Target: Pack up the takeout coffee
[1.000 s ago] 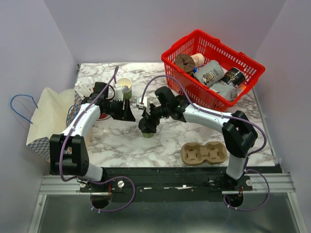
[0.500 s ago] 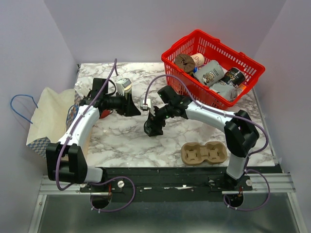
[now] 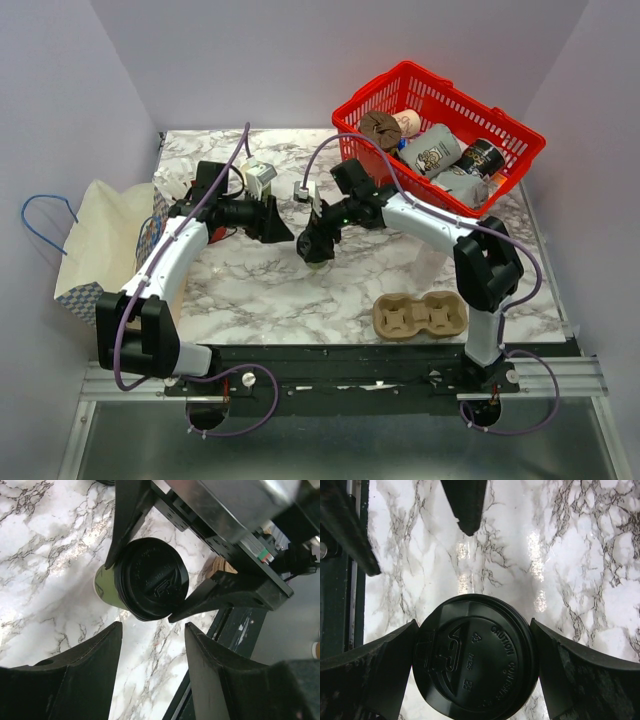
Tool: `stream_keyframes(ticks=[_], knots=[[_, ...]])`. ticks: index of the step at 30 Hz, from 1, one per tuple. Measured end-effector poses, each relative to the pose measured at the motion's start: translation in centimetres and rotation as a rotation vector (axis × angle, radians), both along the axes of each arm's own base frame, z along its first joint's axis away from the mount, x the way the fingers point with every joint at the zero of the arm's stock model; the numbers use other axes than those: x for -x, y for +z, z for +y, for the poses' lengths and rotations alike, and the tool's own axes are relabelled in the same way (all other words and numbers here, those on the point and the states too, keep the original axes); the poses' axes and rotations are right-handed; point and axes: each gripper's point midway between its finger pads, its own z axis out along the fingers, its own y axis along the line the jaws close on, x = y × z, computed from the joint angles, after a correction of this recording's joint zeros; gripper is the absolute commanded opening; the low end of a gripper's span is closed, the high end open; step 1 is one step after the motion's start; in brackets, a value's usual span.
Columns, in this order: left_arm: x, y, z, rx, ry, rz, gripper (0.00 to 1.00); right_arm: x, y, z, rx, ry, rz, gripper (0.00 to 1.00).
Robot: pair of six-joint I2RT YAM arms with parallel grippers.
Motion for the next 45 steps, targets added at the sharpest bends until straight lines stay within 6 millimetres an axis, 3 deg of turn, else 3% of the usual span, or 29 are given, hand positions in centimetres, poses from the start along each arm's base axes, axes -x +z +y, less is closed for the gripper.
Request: stream_keyframes(ticks=[4,6,12,22,35,40,45], knots=[[0.0,-0.6,-0.4,0.006,-0.006,0.019,0.63,0.0,-0.5,0.1,0.000,0.007,0.035,1.00],[0.0,-1.1,-0.9,0.008,-0.007,0.040,0.72,0.2,-0.9,0.2,0.002,0.015,0.054,1.00],[-0.9,-3.4,-2.3,0.009,0.020,0.113,0.72,0.5,-1.5,0.4,-0.002,0.035,0.091,1.00],[-2.6,-8.2,-2.0,-0.062,0.114,0.246,0.68,-0.1,-1.3,-0.1,-0.029,0.012,0.159,1.00],[-2.8,-8.4,-2.5,-0.071,0.108,0.275,0.67,-1.4,0.2,-0.9,-0.104,-0.022,0.192,1.00],[-2.9,-8.4,-2.5,-0.074,0.102,0.271,0.67,-1.4,1.9,-1.3,-0.134,-0.009,0.125,1.00],[-3.4,-8.3,-2.8,-0.083,0.089,0.274,0.67,-1.3,2.4,-1.7,-0.147,0.047,0.019,1.00]])
